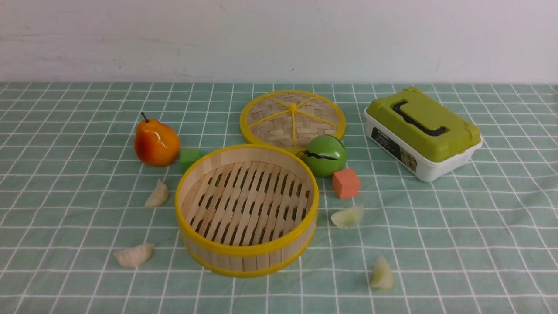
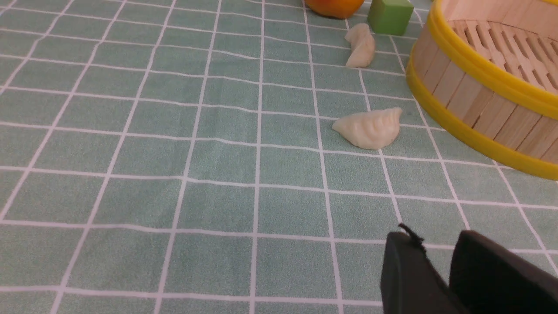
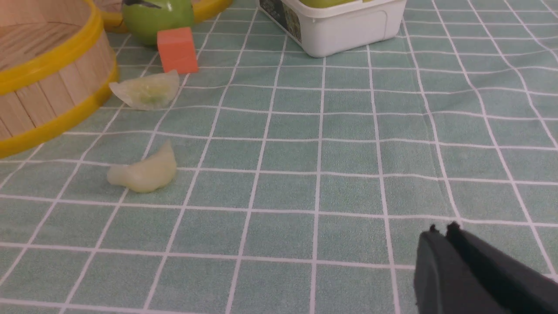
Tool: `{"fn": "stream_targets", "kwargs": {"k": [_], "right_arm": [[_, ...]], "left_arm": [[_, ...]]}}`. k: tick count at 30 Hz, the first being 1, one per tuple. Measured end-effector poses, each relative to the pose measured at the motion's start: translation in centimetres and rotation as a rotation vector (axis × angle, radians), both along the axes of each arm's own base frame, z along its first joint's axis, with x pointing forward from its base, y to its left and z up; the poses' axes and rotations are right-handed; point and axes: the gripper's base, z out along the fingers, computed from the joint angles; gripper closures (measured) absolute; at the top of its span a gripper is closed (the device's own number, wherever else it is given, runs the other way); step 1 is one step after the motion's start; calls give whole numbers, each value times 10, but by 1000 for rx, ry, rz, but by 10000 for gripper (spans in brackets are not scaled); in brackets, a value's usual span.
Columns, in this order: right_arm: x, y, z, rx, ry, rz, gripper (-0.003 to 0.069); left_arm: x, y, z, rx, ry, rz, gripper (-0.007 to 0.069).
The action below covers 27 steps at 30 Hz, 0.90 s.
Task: Put the dumplings into the steamer on the table with the blue tablecloth.
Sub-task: 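Reach for and grasp a dumpling on the table with the left gripper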
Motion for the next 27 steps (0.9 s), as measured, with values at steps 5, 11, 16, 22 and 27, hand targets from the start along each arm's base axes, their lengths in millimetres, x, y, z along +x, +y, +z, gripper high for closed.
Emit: {"fn": "stream_targets", "kwargs": {"k": [5,11,16,22,27], "right_arm": [[0,0,0,0,0,0,637],[0,0,0,0,0,0,628],[0,0,0,1,0,0,620],[0,0,0,4,0,-1,614],[0,0,0,7,1,-2,603]], "left_arm": [[0,0,0,0,0,0,470],[0,0,0,0,0,0,470],[0,0,0,0,0,0,463],[0,0,0,0,0,0,461],[0,0,0,0,0,0,461]]}}
